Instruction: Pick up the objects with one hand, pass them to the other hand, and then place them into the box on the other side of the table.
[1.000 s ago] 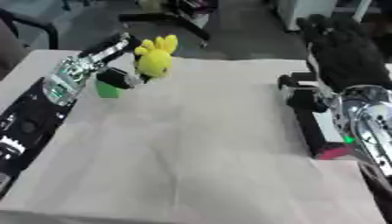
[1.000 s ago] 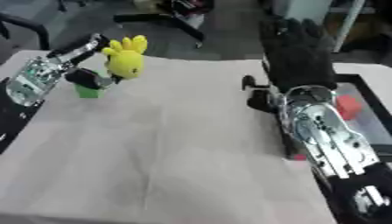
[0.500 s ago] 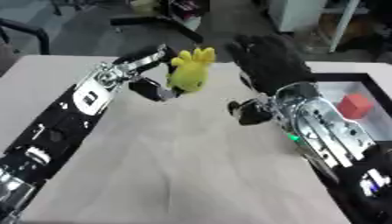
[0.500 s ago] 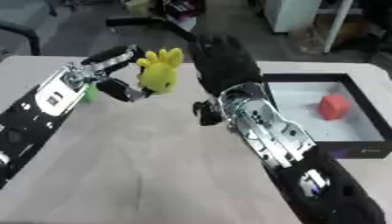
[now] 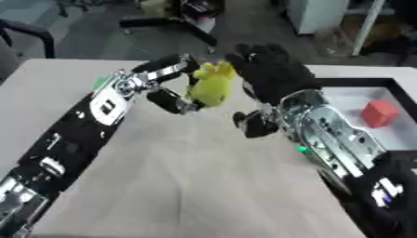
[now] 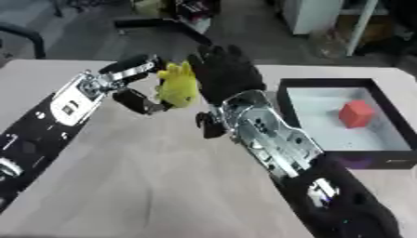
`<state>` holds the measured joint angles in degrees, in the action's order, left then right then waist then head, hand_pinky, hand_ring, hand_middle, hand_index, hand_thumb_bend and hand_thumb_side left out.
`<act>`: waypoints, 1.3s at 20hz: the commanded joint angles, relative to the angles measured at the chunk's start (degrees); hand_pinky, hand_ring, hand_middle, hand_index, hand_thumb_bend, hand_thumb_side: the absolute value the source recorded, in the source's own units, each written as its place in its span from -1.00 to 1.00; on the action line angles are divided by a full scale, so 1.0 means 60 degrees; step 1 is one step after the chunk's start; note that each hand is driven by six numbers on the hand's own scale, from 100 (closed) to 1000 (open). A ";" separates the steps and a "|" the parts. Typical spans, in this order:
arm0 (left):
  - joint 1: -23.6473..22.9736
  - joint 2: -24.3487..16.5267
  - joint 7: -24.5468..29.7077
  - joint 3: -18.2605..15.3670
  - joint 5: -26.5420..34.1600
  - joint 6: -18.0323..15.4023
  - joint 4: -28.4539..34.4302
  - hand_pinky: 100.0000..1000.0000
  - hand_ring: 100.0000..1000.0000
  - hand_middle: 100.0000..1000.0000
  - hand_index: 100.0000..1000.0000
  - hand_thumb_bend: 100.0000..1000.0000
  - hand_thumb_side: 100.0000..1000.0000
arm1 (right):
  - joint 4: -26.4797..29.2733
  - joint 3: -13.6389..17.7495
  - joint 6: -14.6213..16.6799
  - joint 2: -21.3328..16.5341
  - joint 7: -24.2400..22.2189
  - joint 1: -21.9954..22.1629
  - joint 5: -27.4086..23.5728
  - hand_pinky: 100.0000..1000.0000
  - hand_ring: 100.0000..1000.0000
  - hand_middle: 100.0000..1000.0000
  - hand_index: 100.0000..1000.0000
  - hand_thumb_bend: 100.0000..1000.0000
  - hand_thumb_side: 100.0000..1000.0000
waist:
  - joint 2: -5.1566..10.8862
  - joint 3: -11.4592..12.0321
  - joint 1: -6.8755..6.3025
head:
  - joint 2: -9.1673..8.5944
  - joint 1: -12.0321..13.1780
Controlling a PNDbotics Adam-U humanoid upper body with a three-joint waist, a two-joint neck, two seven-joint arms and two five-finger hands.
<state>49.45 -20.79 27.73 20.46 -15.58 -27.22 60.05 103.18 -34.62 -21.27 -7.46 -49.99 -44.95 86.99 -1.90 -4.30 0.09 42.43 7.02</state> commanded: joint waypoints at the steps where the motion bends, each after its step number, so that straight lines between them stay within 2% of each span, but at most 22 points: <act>1: 0.0238 -0.0021 0.0016 0.0046 0.0163 0.0058 0.0172 0.24 -0.28 -0.46 -0.28 -1.00 -0.86 | 0.0212 0.0107 -0.0146 0.0018 -0.0224 -0.0223 0.0193 1.00 0.94 1.00 1.00 -0.34 -0.77 | 0.0135 -0.0008 -0.0035 | 0.0000 0.0018; 10: 0.0258 0.0011 -0.0427 0.0104 0.0635 0.0576 0.0518 0.22 -0.27 -0.42 -0.25 -1.00 -0.82 | 0.0097 0.0053 -0.0253 0.0060 0.0065 -0.0122 0.0192 1.00 0.88 0.94 1.00 -0.49 -0.78 | 0.0140 0.0011 -0.0057 | 0.0095 -0.0048; 15: 0.0270 0.0010 -0.0925 0.0200 0.0917 0.1075 0.0658 0.21 -0.27 -0.42 -0.26 -1.00 -0.81 | -0.0112 -0.0004 -0.0369 0.0102 0.0198 -0.0098 0.0177 1.00 0.86 0.91 1.00 -0.52 -0.79 | 0.0180 0.0040 -0.0090 | 0.0135 -0.0090; 20: 0.0280 0.0061 -0.1006 0.0386 0.1232 0.1447 0.0797 0.20 -0.26 -0.41 -0.25 -1.00 -0.79 | -0.0252 -0.0036 -0.0372 0.0151 0.0403 -0.0072 0.0300 1.00 0.82 0.88 0.98 -0.56 -0.84 | 0.0206 0.0073 -0.0126 | 0.0210 -0.0153; 23: 0.0252 0.0116 -0.1010 0.0460 0.1402 0.1637 0.0792 0.20 -0.27 -0.42 -0.26 -1.00 -0.78 | -0.0360 -0.0046 -0.0334 0.0185 0.0612 -0.0055 0.0494 1.00 0.80 0.86 0.95 -0.56 -0.86 | 0.0207 0.0087 -0.0141 | 0.0241 -0.0176; 26: 0.0193 0.0159 -0.0995 0.0496 0.1632 0.1841 0.0733 0.19 -0.27 -0.43 -0.26 -1.00 -0.76 | -0.0527 -0.0036 -0.0249 0.0235 0.1023 -0.0045 0.1105 1.00 0.80 0.86 0.93 -0.53 -0.90 | 0.0199 0.0091 -0.0150 | 0.0233 -0.0202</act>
<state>49.48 -19.50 21.83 23.59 -6.59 -16.75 63.59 100.01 -35.02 -22.33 -6.34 -44.34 -44.38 92.17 -1.56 -3.84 -0.68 43.74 5.97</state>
